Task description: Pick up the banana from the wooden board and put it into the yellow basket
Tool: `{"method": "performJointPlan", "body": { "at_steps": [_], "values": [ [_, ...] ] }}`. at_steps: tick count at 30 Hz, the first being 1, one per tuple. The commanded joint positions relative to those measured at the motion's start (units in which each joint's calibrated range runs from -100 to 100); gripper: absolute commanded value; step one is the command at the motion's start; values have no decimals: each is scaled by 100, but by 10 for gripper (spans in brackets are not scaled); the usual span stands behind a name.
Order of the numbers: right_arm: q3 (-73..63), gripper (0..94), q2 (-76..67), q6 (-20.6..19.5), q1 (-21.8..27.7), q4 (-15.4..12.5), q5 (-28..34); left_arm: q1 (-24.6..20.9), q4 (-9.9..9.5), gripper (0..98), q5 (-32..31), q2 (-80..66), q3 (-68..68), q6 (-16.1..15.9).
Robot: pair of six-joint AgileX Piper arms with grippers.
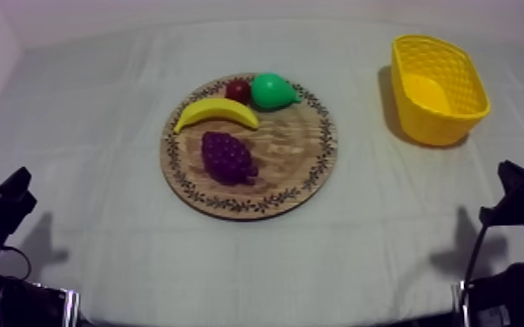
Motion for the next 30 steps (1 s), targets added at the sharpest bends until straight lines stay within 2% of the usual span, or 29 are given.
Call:
{"method": "performJointPlan", "body": {
  "at_steps": [1, 24, 30],
  "values": [
    [3, 4, -1, -1, -1, -1, 0, 1, -2, 1, 0, -1, 1, -1],
    [3, 4, -1, -7, -1, -1, 0, 1, -2, 1, 0, -1, 1, -1],
    [3, 9, -1, -300, -51, -1, 0, 1, -2, 1, 0, -1, 1, 1]
  ]
}}
